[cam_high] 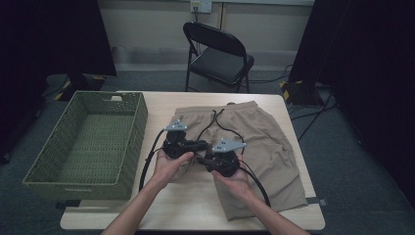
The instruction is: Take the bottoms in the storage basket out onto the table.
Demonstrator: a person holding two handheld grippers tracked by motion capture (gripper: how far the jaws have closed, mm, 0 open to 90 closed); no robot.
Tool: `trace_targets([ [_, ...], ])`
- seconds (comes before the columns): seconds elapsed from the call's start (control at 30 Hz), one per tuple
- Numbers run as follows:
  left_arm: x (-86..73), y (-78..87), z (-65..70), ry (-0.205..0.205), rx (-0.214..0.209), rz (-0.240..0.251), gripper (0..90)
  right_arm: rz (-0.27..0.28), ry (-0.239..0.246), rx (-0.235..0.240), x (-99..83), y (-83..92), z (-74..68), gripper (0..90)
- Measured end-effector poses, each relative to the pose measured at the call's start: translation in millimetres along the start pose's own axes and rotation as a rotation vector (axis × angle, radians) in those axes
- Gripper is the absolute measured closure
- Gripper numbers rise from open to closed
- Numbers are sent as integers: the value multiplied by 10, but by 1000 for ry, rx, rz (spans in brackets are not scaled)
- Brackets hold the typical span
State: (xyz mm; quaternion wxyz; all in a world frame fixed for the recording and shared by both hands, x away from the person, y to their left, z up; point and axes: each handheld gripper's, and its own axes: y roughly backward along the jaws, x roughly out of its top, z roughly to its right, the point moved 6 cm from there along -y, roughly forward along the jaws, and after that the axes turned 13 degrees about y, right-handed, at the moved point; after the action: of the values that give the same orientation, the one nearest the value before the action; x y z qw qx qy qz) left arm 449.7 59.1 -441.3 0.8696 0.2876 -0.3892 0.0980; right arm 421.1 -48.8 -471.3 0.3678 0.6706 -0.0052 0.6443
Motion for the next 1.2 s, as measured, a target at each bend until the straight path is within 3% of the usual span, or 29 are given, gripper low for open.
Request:
trace_targets([
  [0.1, -21, 31, -35, 3, 13, -1, 757, -6, 3, -1, -49, 33, 46, 861],
  [0.2, -67, 52, -78, -12, 53, -14, 669, -29, 25, 8, -97, 76, 30, 869],
  [0.3, -145, 46, -98, -35, 76, -33, 666, -40, 39, 22, -123, 176, 4, 870],
  [0.4, -248, -24, -126, -29, 80, -55, 642, -61, 63, 42, -180, 289, -44, 870],
  [0.6, -491, -136, -219, -37, 123, -141, 630, -110, 108, 101, -391, 479, -200, 870],
  [0.77, -724, -154, -333, -43, 159, -210, 596, -164, 130, 162, -576, 478, -279, 865],
  [0.87, -802, -129, -428, -19, 173, -216, 597, -175, 130, 175, -616, 456, -300, 771],
  [0.93, -857, -116, -481, -29, 187, -235, 606, -162, 121, 181, -611, 472, -283, 639],
  [1.03, -876, -118, -499, -25, 186, -207, 604, -139, 99, 173, -603, 510, -209, 595],
  [1.2, -929, -61, -470, -148, 252, -226, 621, -133, 26, 145, -683, 571, -54, 537],
])
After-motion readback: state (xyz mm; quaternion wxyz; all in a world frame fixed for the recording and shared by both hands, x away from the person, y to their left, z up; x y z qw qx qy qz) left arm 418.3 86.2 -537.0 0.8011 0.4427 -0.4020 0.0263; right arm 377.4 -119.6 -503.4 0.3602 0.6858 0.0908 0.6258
